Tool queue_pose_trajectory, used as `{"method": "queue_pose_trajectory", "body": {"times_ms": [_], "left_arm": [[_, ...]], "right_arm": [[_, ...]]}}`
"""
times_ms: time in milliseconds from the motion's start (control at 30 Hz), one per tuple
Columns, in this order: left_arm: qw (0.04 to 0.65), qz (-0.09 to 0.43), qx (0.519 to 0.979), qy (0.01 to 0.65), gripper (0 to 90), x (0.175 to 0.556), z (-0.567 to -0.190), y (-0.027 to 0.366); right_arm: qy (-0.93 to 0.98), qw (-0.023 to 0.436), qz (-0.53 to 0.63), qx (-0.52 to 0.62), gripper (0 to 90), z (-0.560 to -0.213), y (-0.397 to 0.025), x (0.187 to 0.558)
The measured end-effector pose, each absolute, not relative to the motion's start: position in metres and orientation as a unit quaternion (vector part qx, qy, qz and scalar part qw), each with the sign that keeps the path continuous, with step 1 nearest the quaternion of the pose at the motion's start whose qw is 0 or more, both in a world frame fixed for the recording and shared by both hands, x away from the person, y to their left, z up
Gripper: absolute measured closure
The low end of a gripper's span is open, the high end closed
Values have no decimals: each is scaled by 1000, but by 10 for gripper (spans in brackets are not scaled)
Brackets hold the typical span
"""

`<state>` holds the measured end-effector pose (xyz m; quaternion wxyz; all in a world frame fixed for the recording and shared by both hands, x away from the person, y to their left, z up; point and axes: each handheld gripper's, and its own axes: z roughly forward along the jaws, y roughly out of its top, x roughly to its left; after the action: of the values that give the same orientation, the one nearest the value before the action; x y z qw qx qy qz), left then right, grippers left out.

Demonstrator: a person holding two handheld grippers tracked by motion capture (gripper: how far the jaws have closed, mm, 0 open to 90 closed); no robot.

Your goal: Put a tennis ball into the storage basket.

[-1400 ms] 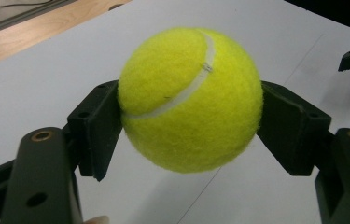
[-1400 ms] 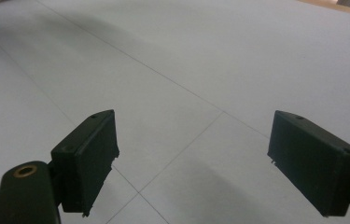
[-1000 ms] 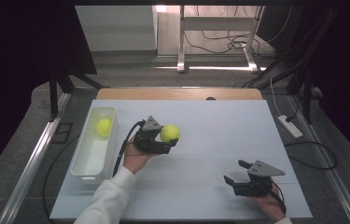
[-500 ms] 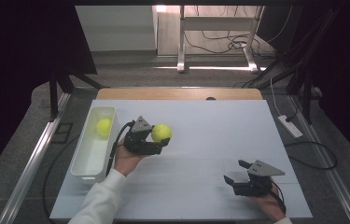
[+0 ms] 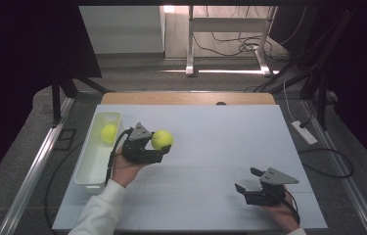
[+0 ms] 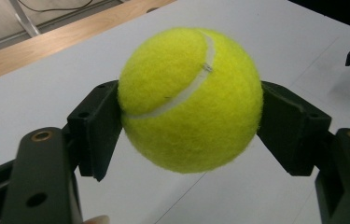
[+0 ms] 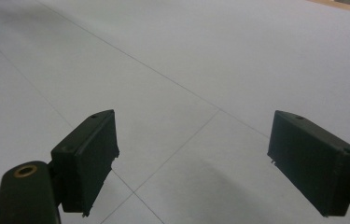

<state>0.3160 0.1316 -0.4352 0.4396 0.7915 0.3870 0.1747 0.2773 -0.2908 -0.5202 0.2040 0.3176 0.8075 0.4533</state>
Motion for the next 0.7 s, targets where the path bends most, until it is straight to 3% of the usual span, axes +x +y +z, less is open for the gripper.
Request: {"method": "queue_pose_trajectory", "body": {"times_ms": [700], "left_arm": [[446,186,778,401,269,304,-434,151]], "right_arm": [[808,205,451,318,156,-521,-291,277]]}}
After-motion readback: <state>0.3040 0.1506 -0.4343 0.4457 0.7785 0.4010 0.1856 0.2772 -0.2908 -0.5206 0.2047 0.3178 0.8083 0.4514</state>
